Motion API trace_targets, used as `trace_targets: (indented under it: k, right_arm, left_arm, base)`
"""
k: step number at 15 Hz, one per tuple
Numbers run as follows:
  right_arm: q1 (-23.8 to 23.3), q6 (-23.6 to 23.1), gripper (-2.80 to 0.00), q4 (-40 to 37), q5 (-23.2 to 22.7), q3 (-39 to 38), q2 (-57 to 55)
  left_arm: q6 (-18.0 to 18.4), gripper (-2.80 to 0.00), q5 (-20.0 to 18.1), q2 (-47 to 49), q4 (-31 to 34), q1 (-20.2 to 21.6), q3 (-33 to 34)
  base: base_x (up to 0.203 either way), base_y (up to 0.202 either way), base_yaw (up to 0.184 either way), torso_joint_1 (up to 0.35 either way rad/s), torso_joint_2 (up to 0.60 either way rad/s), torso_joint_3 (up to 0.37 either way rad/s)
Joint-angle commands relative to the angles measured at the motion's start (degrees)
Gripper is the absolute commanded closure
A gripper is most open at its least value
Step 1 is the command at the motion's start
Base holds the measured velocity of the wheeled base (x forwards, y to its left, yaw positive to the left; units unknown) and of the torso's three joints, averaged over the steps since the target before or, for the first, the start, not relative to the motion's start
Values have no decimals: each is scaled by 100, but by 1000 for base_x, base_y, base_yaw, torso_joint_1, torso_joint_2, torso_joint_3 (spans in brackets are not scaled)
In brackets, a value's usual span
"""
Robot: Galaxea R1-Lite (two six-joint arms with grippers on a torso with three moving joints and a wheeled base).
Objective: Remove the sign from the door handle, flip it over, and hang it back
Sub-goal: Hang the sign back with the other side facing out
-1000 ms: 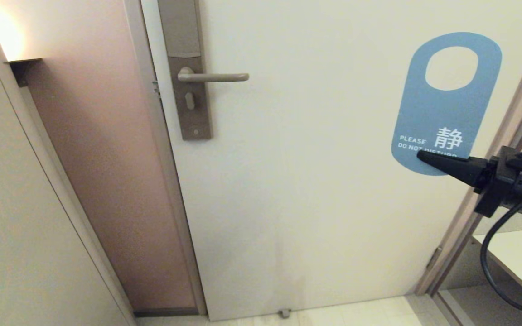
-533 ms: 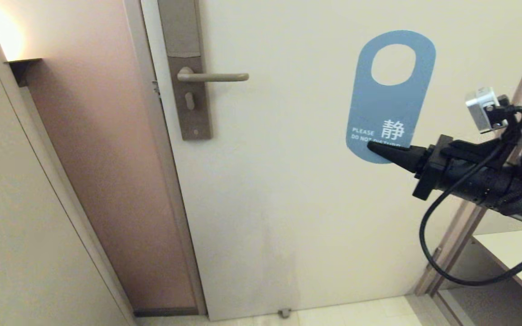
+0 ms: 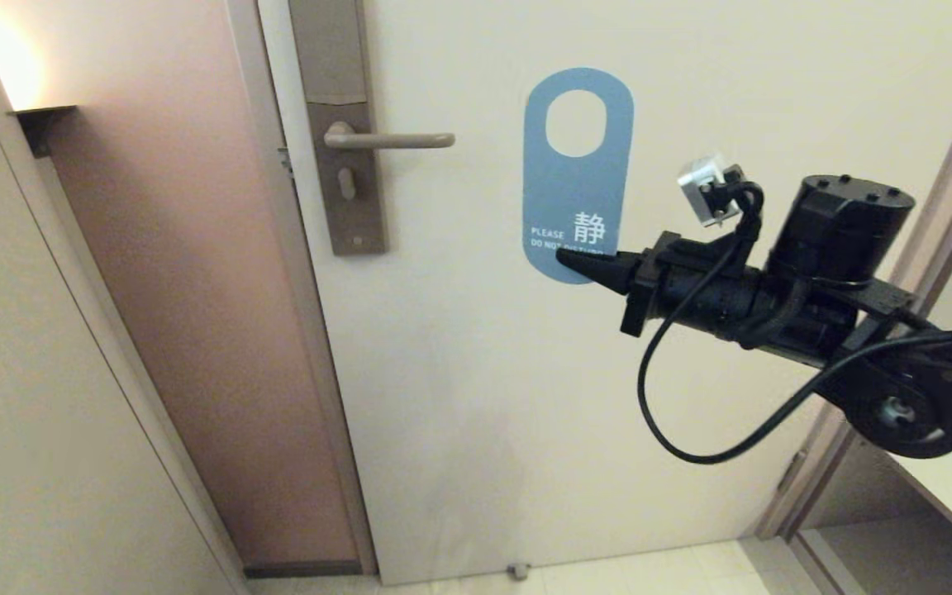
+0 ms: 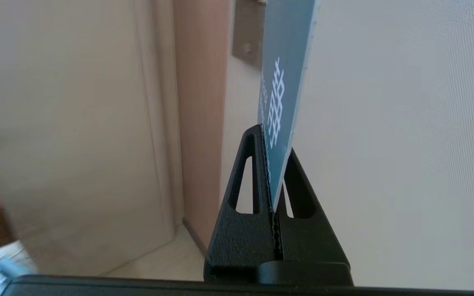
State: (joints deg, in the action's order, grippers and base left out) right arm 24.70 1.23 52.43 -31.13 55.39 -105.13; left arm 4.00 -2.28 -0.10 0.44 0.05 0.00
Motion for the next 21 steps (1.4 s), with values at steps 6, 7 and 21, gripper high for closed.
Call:
trace_targets:
  k: [6,7,21]
  right_arm:
    - [609,601,0,-141,1359,1633,-1246]
    - [665,659,0,-213,1556,1755,-1321]
    - [751,688,0,-238,2700,2015,-1618]
  left_arm:
    - [5,0,-1,10,0,-2,0]
    - [13,0,-1,10,0,-5,0]
    - [5,0,-1,10,0,4,0]
  base:
    - [0,0,0,0,0,0]
    - [0,0,0,0,0,0]
    - [0,0,0,0,0,0]
